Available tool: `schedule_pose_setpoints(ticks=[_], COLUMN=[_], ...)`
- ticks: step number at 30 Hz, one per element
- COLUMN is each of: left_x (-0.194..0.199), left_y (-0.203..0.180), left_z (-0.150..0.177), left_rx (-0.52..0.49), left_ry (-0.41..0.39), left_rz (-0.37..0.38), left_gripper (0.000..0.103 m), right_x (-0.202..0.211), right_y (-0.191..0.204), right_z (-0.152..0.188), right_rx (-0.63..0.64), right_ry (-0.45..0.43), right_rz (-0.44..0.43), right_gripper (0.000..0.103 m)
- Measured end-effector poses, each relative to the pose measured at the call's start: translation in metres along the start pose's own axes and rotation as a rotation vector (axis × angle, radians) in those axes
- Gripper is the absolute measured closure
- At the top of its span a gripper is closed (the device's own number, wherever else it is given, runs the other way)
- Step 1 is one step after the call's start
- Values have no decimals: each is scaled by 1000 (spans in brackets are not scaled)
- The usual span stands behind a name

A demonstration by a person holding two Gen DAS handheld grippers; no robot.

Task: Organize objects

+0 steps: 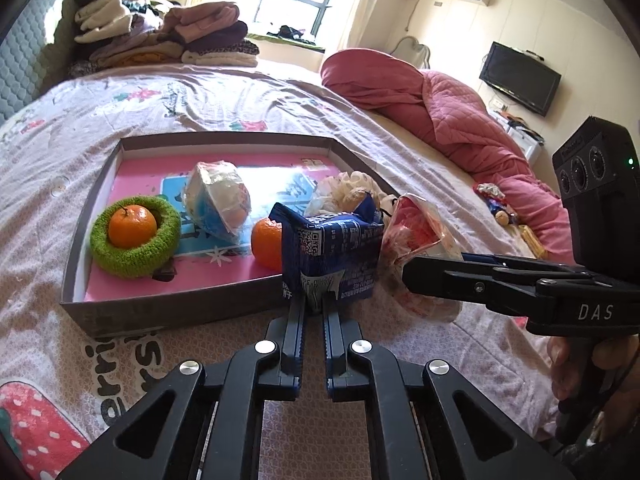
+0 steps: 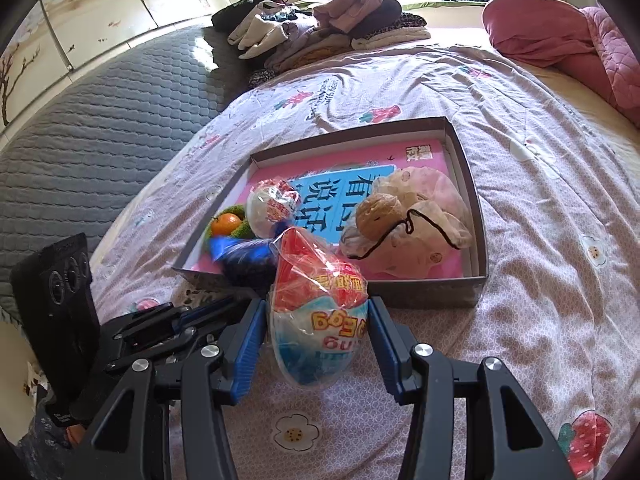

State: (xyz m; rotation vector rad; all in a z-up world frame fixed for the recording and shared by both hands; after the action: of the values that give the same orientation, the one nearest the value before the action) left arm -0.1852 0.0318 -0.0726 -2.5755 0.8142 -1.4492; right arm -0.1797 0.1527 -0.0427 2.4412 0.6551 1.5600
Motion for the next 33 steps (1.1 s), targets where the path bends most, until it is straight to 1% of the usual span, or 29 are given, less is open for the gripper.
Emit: schedule_pose_setpoints(ticks=[6, 10, 15, 33], left_x=[1, 4, 8, 22], left_y=[-1, -1, 0, 5], left_z=[-2, -5, -7, -19], left_rx=[-1, 1, 11, 29], left_ry=[2, -12, -25, -57], left_rz=[-4, -11, -8, -33], left_gripper=[96, 97, 101, 102], right_x=[2, 8, 16, 35], right_y=[0, 1, 1, 7], right_z=[-2, -5, -9, -16], right_rx=[-10, -12, -14, -7], right_ry=[-6, -23, -48, -95], right_rz=[-6, -10, -15, -28], right_gripper=[52, 52, 52, 52])
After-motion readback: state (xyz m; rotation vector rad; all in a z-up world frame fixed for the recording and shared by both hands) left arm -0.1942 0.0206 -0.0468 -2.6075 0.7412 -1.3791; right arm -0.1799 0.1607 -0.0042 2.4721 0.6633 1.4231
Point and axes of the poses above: each gripper's, at about its wrist camera, not at the fingertips, and x roughly against the way its jaws point, y to its left, z to its underside, the point moved 4 cm from there along -x, roughly the way its jaws point, and after that the axes turned 12 degrees about y, right-handed, at the moved point
